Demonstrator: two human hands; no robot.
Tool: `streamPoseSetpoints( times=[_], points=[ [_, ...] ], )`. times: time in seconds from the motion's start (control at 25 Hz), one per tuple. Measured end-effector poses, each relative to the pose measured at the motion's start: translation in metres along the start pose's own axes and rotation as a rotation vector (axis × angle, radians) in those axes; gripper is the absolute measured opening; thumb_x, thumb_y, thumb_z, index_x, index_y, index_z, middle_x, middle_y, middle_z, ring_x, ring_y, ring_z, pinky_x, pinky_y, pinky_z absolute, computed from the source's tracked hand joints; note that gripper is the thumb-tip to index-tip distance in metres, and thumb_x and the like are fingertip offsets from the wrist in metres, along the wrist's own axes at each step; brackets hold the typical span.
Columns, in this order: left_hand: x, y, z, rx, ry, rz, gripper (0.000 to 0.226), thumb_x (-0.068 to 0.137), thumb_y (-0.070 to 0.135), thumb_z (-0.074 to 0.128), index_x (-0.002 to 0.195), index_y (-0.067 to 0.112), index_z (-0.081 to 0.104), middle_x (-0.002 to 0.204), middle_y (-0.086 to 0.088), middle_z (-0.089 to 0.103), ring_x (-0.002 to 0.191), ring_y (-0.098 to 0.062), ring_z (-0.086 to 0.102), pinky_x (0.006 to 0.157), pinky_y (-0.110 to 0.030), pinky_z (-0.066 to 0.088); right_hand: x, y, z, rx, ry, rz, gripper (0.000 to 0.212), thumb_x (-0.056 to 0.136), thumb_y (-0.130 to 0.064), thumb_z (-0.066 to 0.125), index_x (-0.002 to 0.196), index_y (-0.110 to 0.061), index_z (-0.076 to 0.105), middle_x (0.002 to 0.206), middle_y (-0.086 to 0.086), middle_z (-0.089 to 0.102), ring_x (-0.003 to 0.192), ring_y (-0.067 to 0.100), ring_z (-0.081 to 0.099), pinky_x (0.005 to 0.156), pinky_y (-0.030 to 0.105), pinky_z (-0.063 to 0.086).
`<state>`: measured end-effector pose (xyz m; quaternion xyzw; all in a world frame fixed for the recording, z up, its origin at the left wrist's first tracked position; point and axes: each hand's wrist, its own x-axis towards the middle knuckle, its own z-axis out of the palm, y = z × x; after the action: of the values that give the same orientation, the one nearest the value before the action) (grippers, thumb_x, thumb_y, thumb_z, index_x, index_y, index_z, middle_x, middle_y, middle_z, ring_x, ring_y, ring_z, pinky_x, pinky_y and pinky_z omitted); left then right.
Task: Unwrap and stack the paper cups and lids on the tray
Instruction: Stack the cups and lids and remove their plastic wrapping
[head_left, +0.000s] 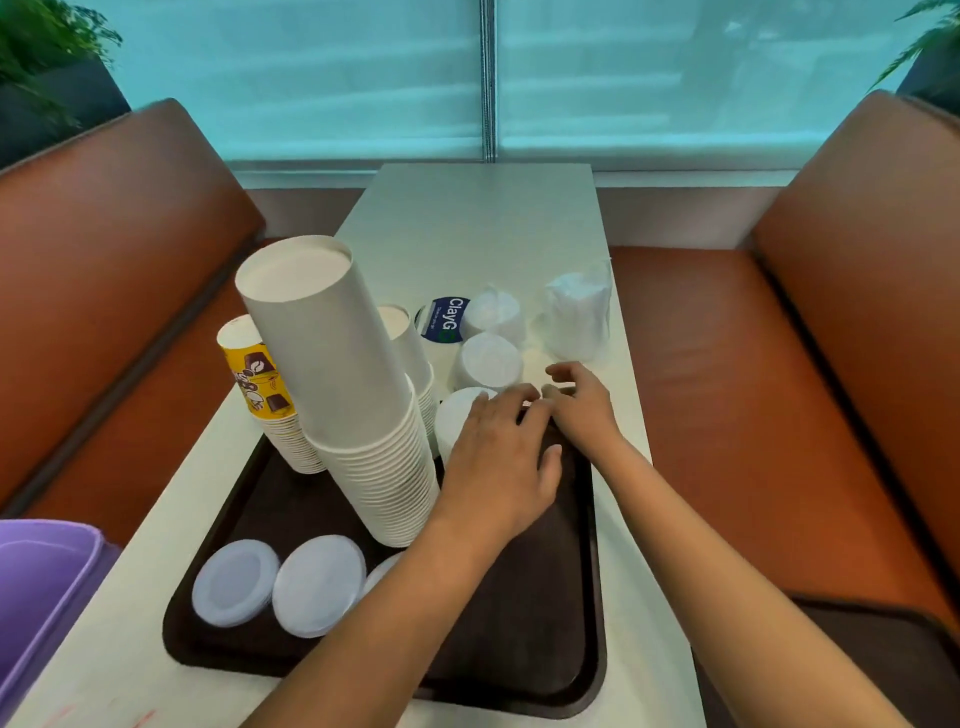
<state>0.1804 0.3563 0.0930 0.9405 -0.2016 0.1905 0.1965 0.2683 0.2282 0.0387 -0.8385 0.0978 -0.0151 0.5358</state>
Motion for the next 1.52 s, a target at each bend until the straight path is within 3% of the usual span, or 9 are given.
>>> streamPoseSetpoints(
  times=[0.12,0.36,0.56,0.76,0.88,1.04,1.24,1.36,1.52],
  points=[
    [0.012,-0.008,0.012,0.091,0.02,-0.049,0.037,0.066,0.026,0.076,0.1,0.013,0.067,0.106,-0.008,0.065,0.096,-0.026,0.064,0.089,-0.044,0.05,0.041,-0.006,0.015,-0.048,-0.072,0.032,0.04,0.091,-0.021,0.058,0.128,-0.008,0.05,0.13,0.01,0.054,0.113,0.022,0.053,0.089,0.025,0.04],
    [0.015,-0.022,0.028,0.149,-0.077,-0.208,0.045,0.08,0.03,0.066,0.122,0.019,0.057,0.13,-0.004,0.053,0.122,-0.023,0.05,0.111,-0.044,0.028,0.092,0.002,0.051,-0.276,-0.304,0.22,0.084,0.081,-0.059,0.06,0.141,-0.007,0.033,0.142,0.016,0.042,0.129,0.032,0.041,0.106,0.039,0.036],
    [0.014,-0.031,0.036,0.249,-0.013,-0.119,0.048,0.059,0.029,0.083,0.102,0.016,0.066,0.106,-0.007,0.065,0.1,-0.024,0.064,0.087,-0.044,0.054,0.096,0.01,0.057,-0.083,-0.277,0.142,0.069,0.074,-0.034,0.078,0.128,-0.01,0.044,0.126,0.006,0.053,0.114,0.024,0.051,0.093,0.033,0.043],
    [0.013,-0.028,0.03,0.221,0.095,-0.022,0.043,0.068,0.024,0.076,0.107,0.011,0.064,0.116,-0.013,0.06,0.112,-0.025,0.048,0.095,-0.042,0.048,0.073,0.004,0.037,0.155,-0.13,0.106,0.073,0.074,-0.013,0.079,0.131,-0.013,0.034,0.129,0.008,0.045,0.115,0.022,0.048,0.072,0.019,0.042],
    [-0.002,-0.012,0.017,0.078,0.129,0.111,0.036,0.081,0.031,0.056,0.112,0.015,0.062,0.119,-0.007,0.057,0.109,-0.017,0.046,0.094,-0.026,0.042,0.048,-0.003,0.007,0.243,0.006,0.021,0.085,0.075,-0.007,0.077,0.143,-0.012,0.026,0.14,0.009,0.04,0.126,0.022,0.043,0.085,0.014,0.038],
    [-0.035,0.018,-0.008,-0.518,-0.13,-0.316,0.04,0.089,0.039,0.055,0.126,0.025,0.05,0.115,0.015,0.048,0.1,0.006,0.048,0.082,-0.001,0.036,-0.013,0.001,-0.037,0.224,0.085,-0.111,0.072,0.068,-0.002,0.077,0.13,-0.015,0.041,0.125,0.008,0.05,0.111,0.024,0.051,0.077,0.019,0.047],
    [-0.065,0.02,-0.022,-1.277,-0.449,-0.991,0.038,0.093,0.049,0.046,0.124,0.029,0.039,0.124,-0.004,0.051,0.104,-0.025,0.06,0.086,-0.036,0.051,-0.106,0.019,-0.045,0.194,0.161,-0.278,0.065,0.057,-0.018,0.076,0.107,-0.039,0.041,0.122,-0.001,0.039,0.113,0.016,0.043,0.097,0.029,0.042],
    [-0.084,0.015,-0.027,-1.575,-0.508,-1.112,0.035,0.087,0.057,0.046,0.112,0.033,0.047,0.122,-0.012,0.058,0.105,-0.035,0.061,0.084,-0.046,0.053,-0.156,0.042,-0.021,-0.021,0.105,-0.554,0.057,0.059,-0.018,0.074,0.108,-0.031,0.049,0.119,-0.005,0.037,0.114,0.014,0.043,0.098,0.018,0.039],
    [-0.112,0.007,-0.016,-1.501,-0.417,-1.157,0.044,0.09,0.03,0.059,0.13,0.017,0.046,0.123,-0.012,0.058,0.108,-0.028,0.06,0.078,-0.043,0.056,-0.198,0.052,0.001,-0.085,-0.163,-0.648,0.052,0.063,-0.022,0.055,0.113,-0.035,0.052,0.127,-0.006,0.036,0.12,0.008,0.044,0.098,0.019,0.04]
  ],
)
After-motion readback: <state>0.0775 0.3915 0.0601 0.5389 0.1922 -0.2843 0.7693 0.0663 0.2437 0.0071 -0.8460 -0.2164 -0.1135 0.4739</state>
